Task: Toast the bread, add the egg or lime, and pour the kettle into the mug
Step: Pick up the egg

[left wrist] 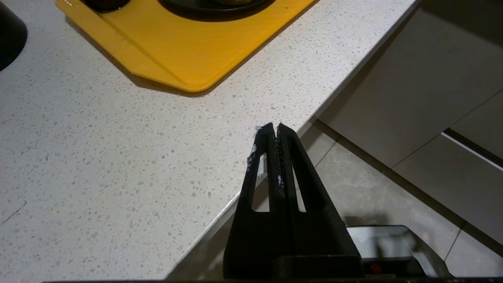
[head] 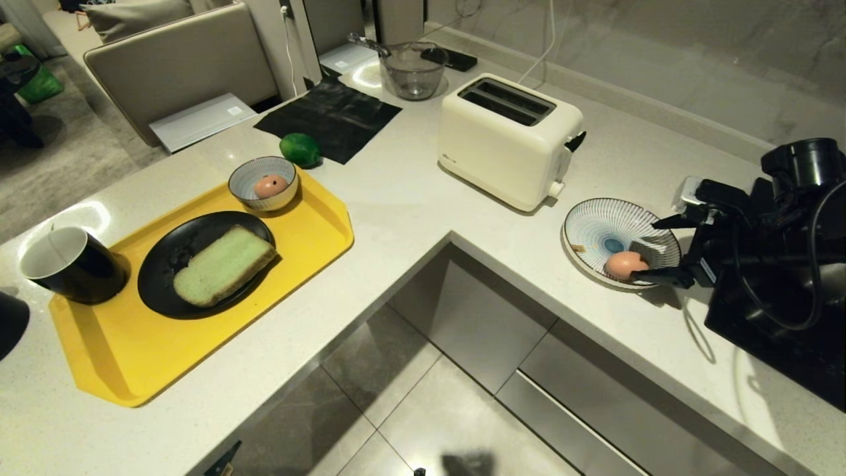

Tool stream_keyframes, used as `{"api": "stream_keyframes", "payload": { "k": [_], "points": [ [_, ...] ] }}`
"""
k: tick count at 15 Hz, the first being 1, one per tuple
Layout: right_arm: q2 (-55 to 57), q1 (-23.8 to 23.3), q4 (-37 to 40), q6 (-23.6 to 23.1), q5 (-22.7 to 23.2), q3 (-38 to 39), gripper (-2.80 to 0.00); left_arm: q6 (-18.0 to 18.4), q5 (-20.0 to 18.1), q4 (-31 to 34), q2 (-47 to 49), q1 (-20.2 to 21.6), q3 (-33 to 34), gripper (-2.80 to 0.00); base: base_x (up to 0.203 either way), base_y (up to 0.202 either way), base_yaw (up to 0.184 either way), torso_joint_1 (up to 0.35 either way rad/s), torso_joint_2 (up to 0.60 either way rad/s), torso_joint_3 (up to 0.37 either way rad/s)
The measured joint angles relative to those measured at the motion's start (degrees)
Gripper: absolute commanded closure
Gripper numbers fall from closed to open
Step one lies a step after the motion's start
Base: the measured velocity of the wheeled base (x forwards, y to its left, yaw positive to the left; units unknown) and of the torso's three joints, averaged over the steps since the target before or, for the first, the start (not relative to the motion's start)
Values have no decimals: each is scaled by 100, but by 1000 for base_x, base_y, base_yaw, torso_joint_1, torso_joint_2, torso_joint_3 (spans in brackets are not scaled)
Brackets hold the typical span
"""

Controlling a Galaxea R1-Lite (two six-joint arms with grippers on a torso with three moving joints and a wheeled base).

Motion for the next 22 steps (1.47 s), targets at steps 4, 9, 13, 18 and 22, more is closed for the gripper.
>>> {"api": "stream_keyframes", "payload": {
  "k": [4, 9, 13, 18, 22],
  "points": [
    [64, 79, -6, -2, -2, -33, -280, 4, -2, 1, 0, 0, 0, 0, 0, 0, 0, 0, 0, 0],
    [105, 190, -2, -2, -30, -27, -280, 1, 0, 1, 0, 2, 0, 0, 0, 0, 0, 0, 0, 0],
    [189, 246, -1, 6, -93, -37, -280, 0, 0, 1, 0, 5, 0, 0, 0, 0, 0, 0, 0, 0],
    [358, 251, 2, 12, -133, -160, -280, 2, 0, -1, 0, 2, 0, 0, 0, 0, 0, 0, 0, 0],
    [451, 229, 2, 14, -131, -208, -280, 1, -2, 0, 0, 2, 0, 0, 0, 0, 0, 0, 0, 0]
  ]
}}
